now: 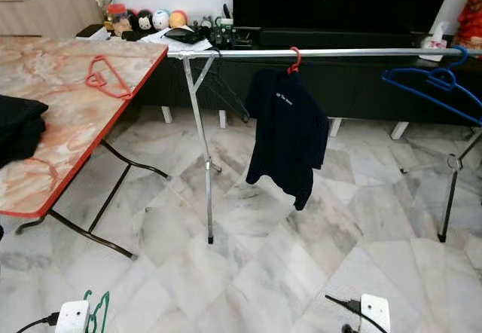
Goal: Hang hanger
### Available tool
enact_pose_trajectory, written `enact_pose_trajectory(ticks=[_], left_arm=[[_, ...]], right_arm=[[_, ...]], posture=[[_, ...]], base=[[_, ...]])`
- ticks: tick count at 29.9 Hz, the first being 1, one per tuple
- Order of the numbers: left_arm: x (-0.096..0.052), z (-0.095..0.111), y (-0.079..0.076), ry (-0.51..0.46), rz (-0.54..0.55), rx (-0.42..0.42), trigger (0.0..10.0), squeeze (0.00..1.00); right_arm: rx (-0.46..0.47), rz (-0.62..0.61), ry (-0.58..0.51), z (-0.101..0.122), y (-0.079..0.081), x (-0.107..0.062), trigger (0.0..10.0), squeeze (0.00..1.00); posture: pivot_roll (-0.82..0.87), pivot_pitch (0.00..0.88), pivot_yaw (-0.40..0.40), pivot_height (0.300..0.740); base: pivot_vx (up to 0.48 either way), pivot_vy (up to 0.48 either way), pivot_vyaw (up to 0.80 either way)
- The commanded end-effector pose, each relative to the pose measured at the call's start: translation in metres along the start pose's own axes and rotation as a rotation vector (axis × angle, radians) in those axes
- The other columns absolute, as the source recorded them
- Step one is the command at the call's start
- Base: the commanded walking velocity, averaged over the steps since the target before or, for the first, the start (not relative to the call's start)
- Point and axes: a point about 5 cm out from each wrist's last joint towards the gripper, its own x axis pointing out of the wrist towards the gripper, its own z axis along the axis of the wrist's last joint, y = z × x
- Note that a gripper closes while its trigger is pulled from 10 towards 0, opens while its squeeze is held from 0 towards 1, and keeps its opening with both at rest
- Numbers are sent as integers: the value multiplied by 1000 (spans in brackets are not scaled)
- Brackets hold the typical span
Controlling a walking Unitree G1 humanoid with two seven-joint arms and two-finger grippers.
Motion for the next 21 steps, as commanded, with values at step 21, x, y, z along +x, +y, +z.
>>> enact_pose_trajectory(ticks=[21], left_arm=[[-2,-14,-5,40,-26,62,10000,0]], right_arm=[[-3,-18,-16,3,9,1,10000,0]], posture=[[-22,0,-8,740]], base=[[0,-294,0]])
